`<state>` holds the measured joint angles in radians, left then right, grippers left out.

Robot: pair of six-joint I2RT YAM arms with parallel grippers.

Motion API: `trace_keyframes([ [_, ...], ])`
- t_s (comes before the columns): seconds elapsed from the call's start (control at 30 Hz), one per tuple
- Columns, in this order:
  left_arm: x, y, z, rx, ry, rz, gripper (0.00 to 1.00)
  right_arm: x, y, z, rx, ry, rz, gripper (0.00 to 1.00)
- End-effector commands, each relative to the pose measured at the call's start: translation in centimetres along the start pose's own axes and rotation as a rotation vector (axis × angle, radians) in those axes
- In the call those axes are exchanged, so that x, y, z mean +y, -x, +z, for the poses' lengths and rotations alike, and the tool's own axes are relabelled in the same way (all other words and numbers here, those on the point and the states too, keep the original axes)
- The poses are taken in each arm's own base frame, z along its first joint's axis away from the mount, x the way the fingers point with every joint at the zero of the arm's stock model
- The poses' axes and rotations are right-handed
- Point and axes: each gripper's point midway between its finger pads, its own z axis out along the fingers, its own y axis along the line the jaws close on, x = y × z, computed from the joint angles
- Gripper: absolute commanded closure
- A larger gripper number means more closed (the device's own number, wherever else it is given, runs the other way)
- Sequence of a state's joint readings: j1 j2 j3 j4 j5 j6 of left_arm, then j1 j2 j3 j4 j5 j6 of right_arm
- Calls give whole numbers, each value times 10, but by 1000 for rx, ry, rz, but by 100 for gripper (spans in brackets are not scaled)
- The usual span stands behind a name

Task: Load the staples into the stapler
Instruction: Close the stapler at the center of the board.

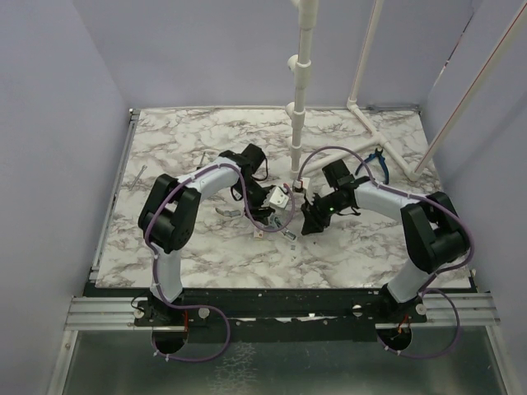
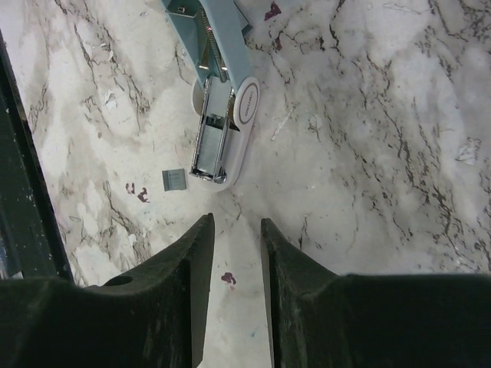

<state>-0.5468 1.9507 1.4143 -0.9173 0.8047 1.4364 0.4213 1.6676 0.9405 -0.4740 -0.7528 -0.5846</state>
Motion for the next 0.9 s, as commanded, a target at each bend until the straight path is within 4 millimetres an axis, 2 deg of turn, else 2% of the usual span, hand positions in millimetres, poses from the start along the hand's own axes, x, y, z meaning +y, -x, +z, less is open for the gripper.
trace_keyframes([
  [0.0,2,14,5,-96,14,4,52,4,-3,15,16,22,31,66],
  [0.17,-1,15,7,-114,17,-8,59,6,-7,25,64,21,49,66],
  [0.33,-5,17,9,-122,14,-9,67,5,-4,30,63,14,65,66],
  [0.87,-10,34,25,-91,36,-19,81,-8,0,41,82,-28,130,68],
])
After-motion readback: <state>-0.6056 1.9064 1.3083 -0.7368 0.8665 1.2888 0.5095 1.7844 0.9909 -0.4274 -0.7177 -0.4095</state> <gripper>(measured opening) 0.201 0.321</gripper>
